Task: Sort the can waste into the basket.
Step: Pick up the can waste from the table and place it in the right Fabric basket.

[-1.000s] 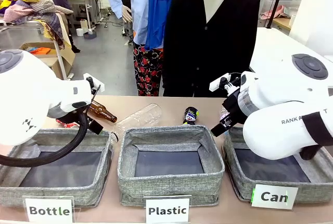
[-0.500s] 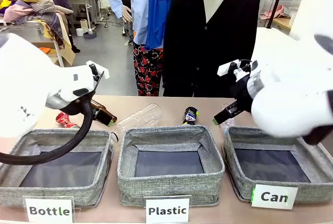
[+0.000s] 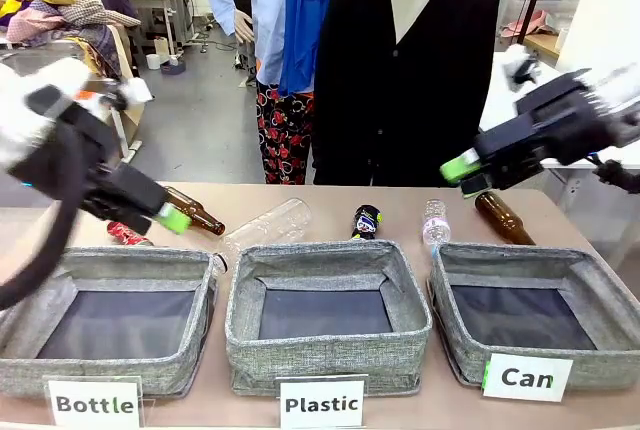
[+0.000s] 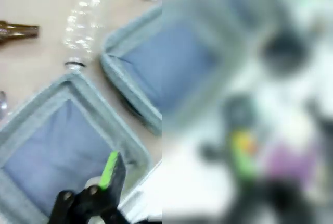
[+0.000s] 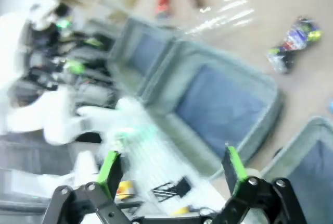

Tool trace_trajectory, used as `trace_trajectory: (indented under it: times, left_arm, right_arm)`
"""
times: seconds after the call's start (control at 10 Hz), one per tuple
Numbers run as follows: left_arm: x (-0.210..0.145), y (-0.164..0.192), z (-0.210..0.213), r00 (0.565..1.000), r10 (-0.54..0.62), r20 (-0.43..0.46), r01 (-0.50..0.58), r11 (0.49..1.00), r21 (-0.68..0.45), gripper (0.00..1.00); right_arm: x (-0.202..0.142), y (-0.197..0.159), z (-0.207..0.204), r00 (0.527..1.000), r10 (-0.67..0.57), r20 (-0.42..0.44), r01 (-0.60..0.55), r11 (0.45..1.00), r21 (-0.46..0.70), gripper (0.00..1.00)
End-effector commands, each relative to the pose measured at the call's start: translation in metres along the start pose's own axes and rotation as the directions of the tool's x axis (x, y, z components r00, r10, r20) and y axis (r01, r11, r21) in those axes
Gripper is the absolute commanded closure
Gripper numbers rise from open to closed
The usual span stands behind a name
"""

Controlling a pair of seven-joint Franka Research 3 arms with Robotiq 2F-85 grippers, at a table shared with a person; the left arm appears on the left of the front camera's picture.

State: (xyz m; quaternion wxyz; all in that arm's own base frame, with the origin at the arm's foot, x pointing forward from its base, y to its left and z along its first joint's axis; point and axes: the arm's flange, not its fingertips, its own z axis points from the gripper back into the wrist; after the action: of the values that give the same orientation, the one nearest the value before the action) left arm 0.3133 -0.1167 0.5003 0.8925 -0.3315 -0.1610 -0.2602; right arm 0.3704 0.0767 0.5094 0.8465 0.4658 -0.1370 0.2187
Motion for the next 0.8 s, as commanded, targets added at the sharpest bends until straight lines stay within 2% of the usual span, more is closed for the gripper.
trace_trajectory:
  times: [0.0,0.2,0.3,0.4,0.5,0.7]
  left_arm:
    - [-0.02,0.055,0.048,0.996,0.088,0.023,-0.08,0.967,-0.243,0.0]
    - [-0.055,0.133,0.09,0.935,0.314,0.168,-0.2,0.854,-0.481,0.0]
    - [-0.074,0.149,0.092,0.888,0.408,0.211,-0.245,0.809,-0.535,0.0]
    - [-0.094,0.163,0.091,0.822,0.511,0.251,-0.295,0.76,-0.579,0.0]
    - [-0.11,0.164,0.078,0.764,0.577,0.288,-0.321,0.728,-0.606,0.0]
    - [-0.124,0.142,0.066,0.654,0.669,0.354,-0.355,0.684,-0.637,0.0]
  right_arm:
    - [-0.004,-0.053,0.032,0.991,-0.133,-0.019,0.134,0.969,0.207,0.0]
    - [-0.024,-0.096,0.067,0.966,-0.242,0.089,0.203,0.927,0.316,0.0]
    - [-0.036,-0.111,0.077,0.953,-0.277,0.125,0.221,0.913,0.343,0.0]
    - [-0.049,-0.129,0.087,0.926,-0.336,0.174,0.255,0.894,0.369,0.0]
    - [-0.06,-0.146,0.098,0.894,-0.387,0.227,0.284,0.88,0.38,0.0]
    - [-0.082,-0.17,0.112,0.824,-0.477,0.306,0.342,0.849,0.402,0.0]
